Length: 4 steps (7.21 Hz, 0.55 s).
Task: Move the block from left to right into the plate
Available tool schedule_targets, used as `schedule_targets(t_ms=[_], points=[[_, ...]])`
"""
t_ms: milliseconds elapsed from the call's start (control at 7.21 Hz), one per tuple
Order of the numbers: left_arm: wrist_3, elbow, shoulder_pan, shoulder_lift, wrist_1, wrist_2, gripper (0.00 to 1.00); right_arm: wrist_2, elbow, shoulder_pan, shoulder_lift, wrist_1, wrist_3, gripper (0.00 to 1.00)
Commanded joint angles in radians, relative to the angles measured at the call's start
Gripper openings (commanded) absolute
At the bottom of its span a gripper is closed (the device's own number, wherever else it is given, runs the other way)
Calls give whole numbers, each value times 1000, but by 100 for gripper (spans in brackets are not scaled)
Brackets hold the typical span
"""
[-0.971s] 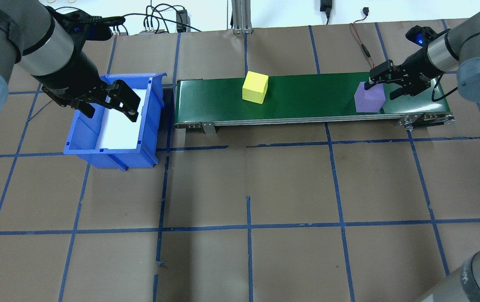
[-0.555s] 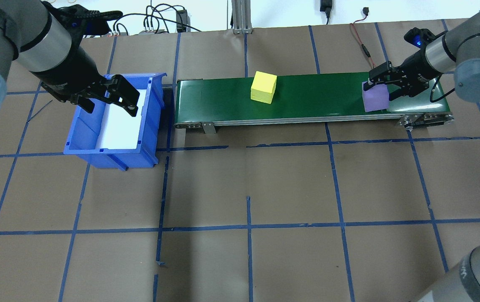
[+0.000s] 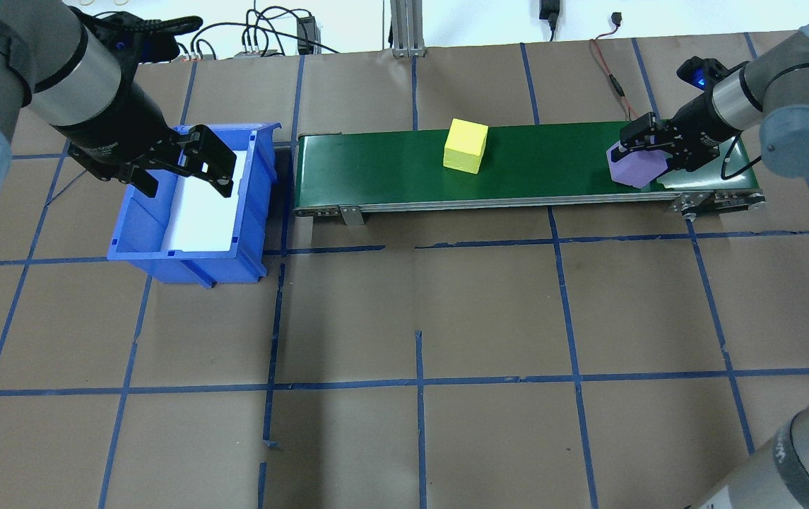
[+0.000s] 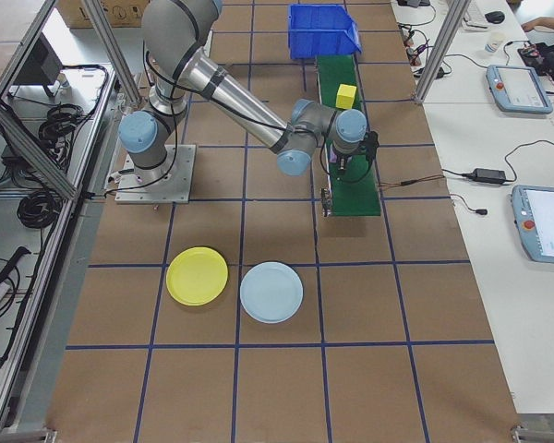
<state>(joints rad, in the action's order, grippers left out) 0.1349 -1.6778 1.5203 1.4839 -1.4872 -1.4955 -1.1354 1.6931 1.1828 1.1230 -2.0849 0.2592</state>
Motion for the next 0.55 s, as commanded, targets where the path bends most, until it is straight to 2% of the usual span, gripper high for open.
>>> schedule_targets(t_ms=[0,139,277,416], points=[[-11,15,-3,-4,7,-9,100,-49,-10,0,6,-1,2,24],[-17,13,-3,-10,4,-12,100,-72,-23,-2,8,0,3,21],[-17,15,-3,-10,7,-12,100,-120,-42,-9,32,0,18,21],[-15,17,-3,-11,10,-40,100,-223,-38,-32,90,6,24,21]])
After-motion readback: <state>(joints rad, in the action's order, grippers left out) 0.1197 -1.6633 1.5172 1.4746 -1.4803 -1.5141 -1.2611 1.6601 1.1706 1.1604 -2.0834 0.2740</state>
